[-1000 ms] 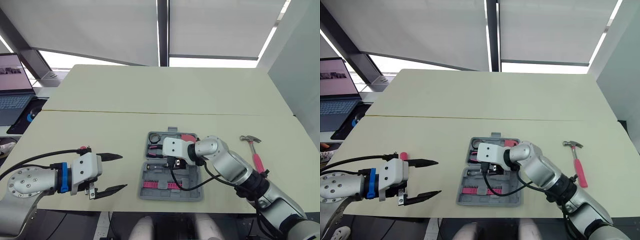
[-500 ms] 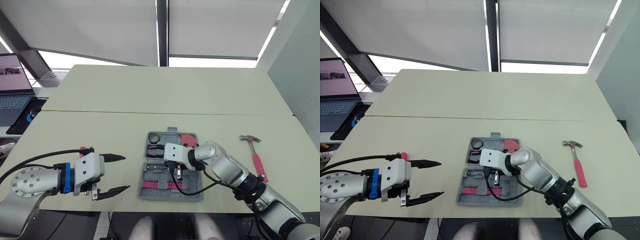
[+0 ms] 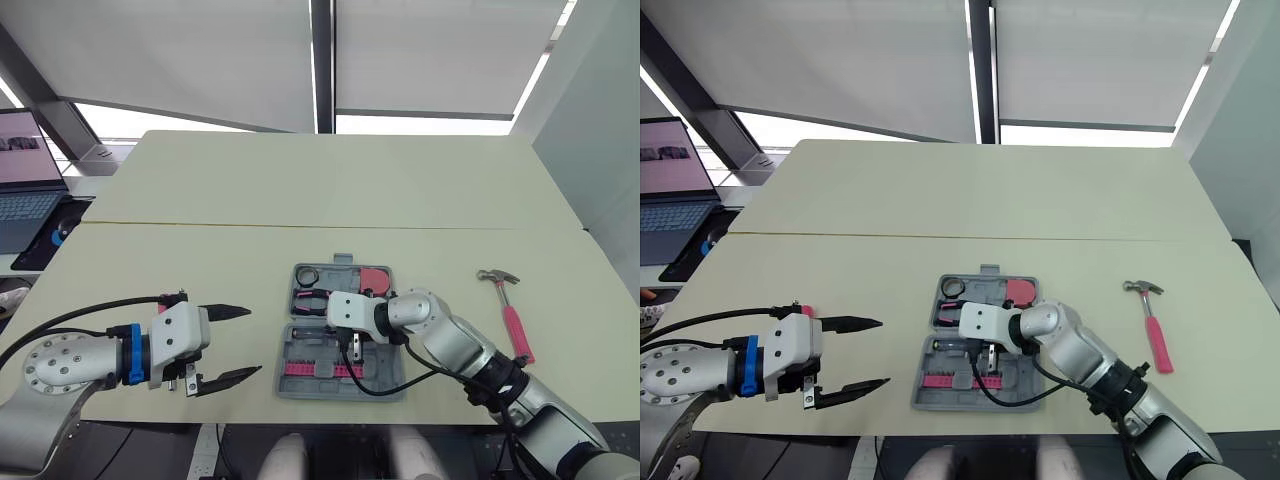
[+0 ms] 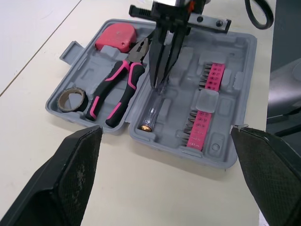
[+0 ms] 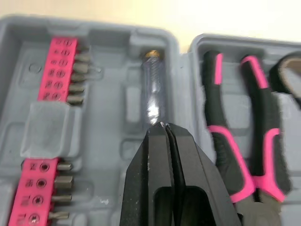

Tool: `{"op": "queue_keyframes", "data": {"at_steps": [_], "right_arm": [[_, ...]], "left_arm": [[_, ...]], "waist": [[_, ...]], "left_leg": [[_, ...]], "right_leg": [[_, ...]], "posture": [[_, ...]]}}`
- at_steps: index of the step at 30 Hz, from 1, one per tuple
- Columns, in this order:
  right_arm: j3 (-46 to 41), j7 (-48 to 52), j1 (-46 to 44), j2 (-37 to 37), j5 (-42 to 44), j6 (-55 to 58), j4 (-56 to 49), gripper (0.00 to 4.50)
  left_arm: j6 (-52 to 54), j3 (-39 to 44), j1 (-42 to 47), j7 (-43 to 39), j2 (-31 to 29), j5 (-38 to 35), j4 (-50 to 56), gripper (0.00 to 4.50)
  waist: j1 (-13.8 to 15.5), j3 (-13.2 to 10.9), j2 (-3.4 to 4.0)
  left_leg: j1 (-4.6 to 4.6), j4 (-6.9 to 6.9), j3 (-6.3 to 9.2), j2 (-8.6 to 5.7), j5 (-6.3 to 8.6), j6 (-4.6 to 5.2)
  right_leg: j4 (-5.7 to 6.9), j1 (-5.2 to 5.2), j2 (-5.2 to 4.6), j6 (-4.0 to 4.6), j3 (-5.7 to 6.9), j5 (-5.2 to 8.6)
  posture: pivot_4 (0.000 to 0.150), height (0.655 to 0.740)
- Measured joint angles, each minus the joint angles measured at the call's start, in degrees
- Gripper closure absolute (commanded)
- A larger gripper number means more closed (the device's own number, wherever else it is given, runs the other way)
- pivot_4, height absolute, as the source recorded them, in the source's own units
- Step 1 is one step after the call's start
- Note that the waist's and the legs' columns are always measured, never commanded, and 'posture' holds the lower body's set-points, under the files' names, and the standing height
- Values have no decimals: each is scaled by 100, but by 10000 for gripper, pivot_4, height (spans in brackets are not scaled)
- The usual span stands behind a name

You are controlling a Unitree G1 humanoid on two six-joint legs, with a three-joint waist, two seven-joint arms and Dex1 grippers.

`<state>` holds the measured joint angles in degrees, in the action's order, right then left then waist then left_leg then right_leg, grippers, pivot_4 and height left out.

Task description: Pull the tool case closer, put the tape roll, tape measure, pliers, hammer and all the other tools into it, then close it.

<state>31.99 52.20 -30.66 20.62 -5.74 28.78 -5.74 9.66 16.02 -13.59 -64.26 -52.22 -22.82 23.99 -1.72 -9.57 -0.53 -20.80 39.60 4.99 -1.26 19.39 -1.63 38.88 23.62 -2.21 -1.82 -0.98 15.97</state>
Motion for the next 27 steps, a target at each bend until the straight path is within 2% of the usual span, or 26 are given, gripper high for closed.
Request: {"op": "queue_keyframes", "data": {"at_steps": [5,10,14,15,17,20,21,22,25,27], "right_arm": [[-1591,-79,647,660,692,165,-1258,44765],[-3472,-372,1948,1458,1043,-316,-1225,44765],[-4949,-777,2865,1753,1160,-528,-623,37096],[-5282,-841,3149,1767,1229,-580,-567,33828],[-5619,-857,3539,1762,1367,-671,-536,29630],[-5987,-691,4357,1757,1508,-953,-481,23060],[-6108,-559,4742,1760,1568,-1161,-318,19666],[-6126,-539,4793,1760,1576,-1182,-280,19100],[-6293,-390,5299,1760,1641,-1435,-19,12449],[-6322,-355,5386,1760,1732,-1524,-11,6342]], "left_arm": [[120,880,-114,246,317,-348,-621,0],[155,1713,-258,722,726,-419,-1666,0],[225,2323,-541,1135,1122,-498,-2557,0],[256,2453,-686,1200,1197,-531,-2728,0],[258,2571,-881,1246,1273,-561,-2882,0],[206,2660,-1134,1238,1338,-547,-3166,0],[54,2660,-1269,1200,1337,-445,-3368,0],[30,2660,-1293,1194,1337,-428,-3398,0],[-148,2651,-1424,1101,1351,-372,-3605,0],[-221,2646,-1420,1086,1372,-371,-3615,0]], "waist": [[60,1,-2],[78,1,-2],[47,1,-5],[30,2,-5],[16,2,-6],[16,4,-8],[19,7,-13],[19,8,-14],[24,11,-19],[21,13,-18]], "left_leg": [[-4,-1,17,-7,2,0],[1,-3,12,-7,2,1],[5,-4,6,-1,2,2],[8,-5,7,0,2,3],[14,-7,6,1,2,3],[24,-9,3,1,3,4],[27,-9,1,0,3,4],[28,-9,0,0,3,4],[36,-9,-5,-1,3,4],[41,-9,-7,3,3,3]], "right_leg": [[-27,-15,-8,0,6,0],[-32,-26,-8,-1,4,0],[-26,-27,-4,-1,1,0],[-24,-28,-4,-1,1,1],[-23,-34,-4,-2,-1,1],[-24,-44,-4,-3,-2,2],[-25,-46,-5,-3,-3,2],[-26,-46,-5,-3,-5,2],[-25,-52,-8,-4,-8,2],[-24,-53,-7,-3,-8,2]], "posture": [[1500,7400],[1500,7400],[1500,7400],[1500,7400],[1500,7400],[1500,7400],[1500,7400],[1500,7400],[1500,7400],[1500,7400]]}}
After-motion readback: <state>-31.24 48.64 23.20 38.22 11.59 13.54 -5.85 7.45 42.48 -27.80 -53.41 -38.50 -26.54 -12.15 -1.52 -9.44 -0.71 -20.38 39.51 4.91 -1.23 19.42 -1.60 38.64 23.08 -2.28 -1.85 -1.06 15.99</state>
